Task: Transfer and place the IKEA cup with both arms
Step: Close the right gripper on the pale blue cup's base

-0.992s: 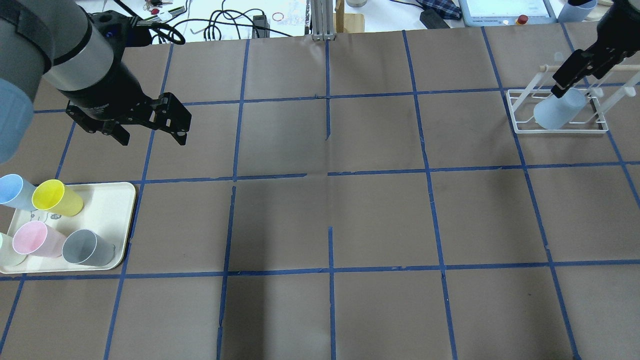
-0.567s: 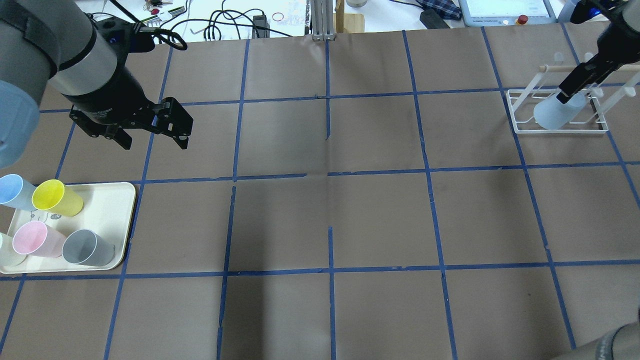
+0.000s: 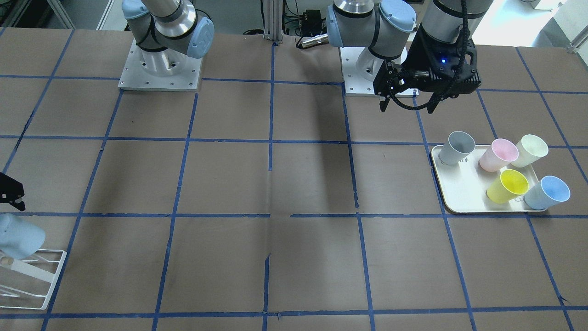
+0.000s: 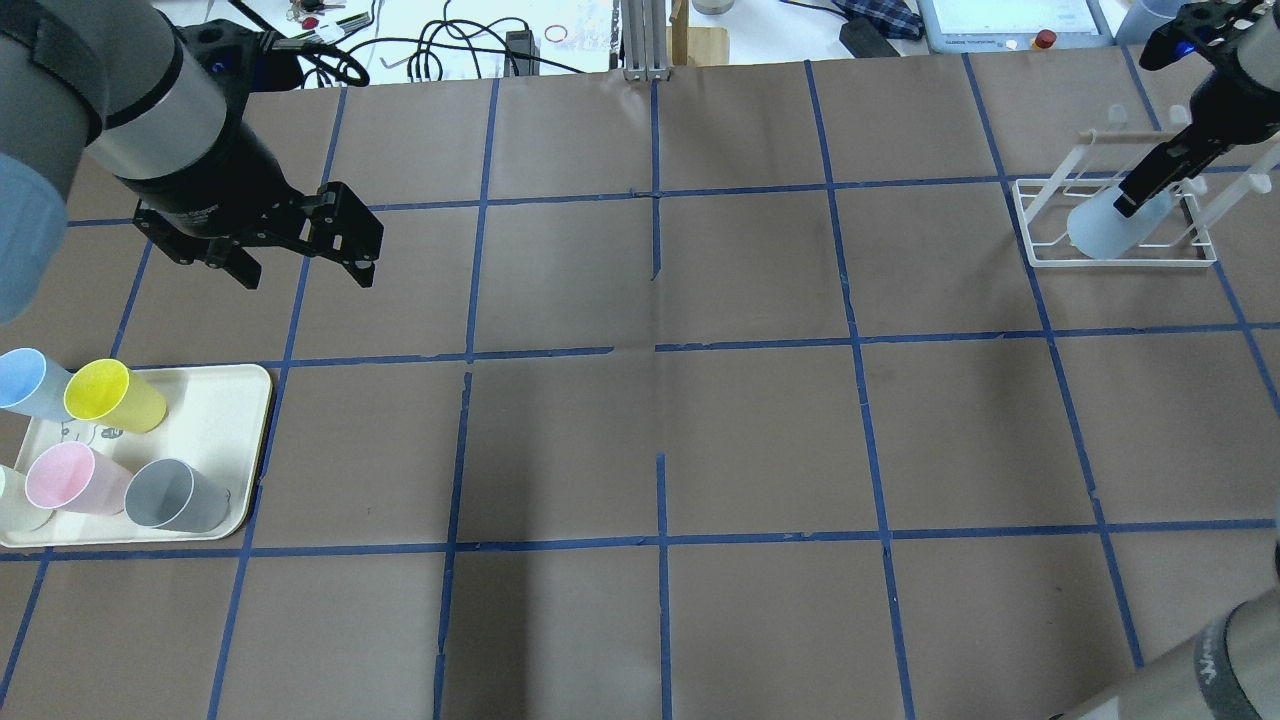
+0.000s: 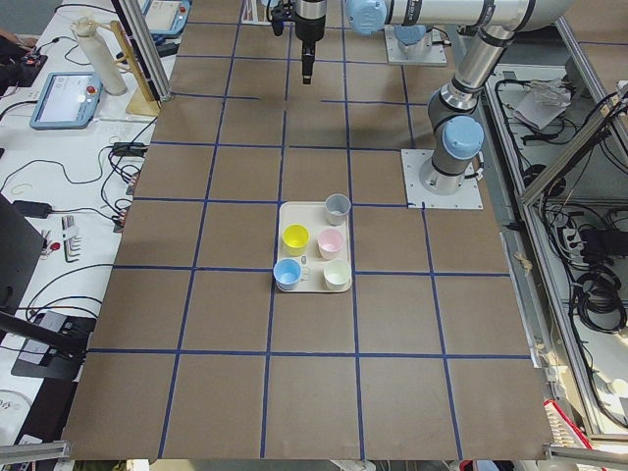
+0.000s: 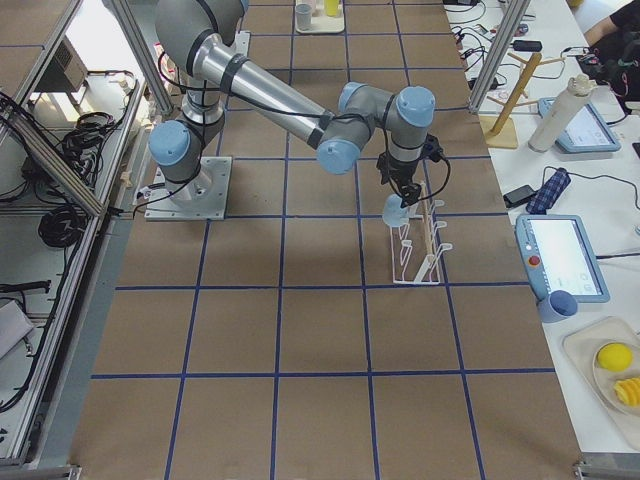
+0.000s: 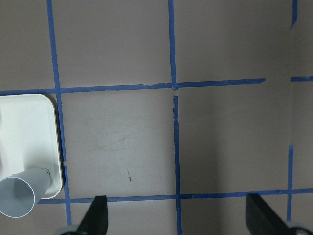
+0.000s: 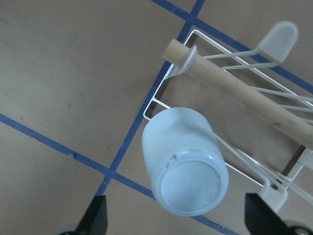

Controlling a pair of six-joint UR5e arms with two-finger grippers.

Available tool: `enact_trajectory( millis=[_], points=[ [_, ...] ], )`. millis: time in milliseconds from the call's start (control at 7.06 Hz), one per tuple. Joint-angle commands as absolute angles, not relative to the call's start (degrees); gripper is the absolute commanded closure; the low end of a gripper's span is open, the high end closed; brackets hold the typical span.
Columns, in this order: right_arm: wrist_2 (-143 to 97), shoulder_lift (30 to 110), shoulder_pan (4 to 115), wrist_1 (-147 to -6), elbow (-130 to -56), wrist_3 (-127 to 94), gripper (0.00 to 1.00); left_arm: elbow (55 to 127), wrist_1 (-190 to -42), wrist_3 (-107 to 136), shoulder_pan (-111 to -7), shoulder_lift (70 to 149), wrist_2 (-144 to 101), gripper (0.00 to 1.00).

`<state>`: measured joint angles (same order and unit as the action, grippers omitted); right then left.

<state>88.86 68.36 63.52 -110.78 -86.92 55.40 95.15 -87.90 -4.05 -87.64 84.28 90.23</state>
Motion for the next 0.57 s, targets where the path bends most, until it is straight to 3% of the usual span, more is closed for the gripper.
enact_trajectory(
  millis=[0, 425],
  points=[
    [88.7, 66.6, 63.4, -111.3, -86.9, 55.5, 0.02, 95.0, -87.6, -4.0, -87.7, 83.9, 90.6, 0.00],
    [87.5, 64.9, 63.4, -111.9, -87.0, 55.5, 0.02, 95.0, -87.5, -4.1, -87.6, 83.8, 90.1, 0.00]
  ],
)
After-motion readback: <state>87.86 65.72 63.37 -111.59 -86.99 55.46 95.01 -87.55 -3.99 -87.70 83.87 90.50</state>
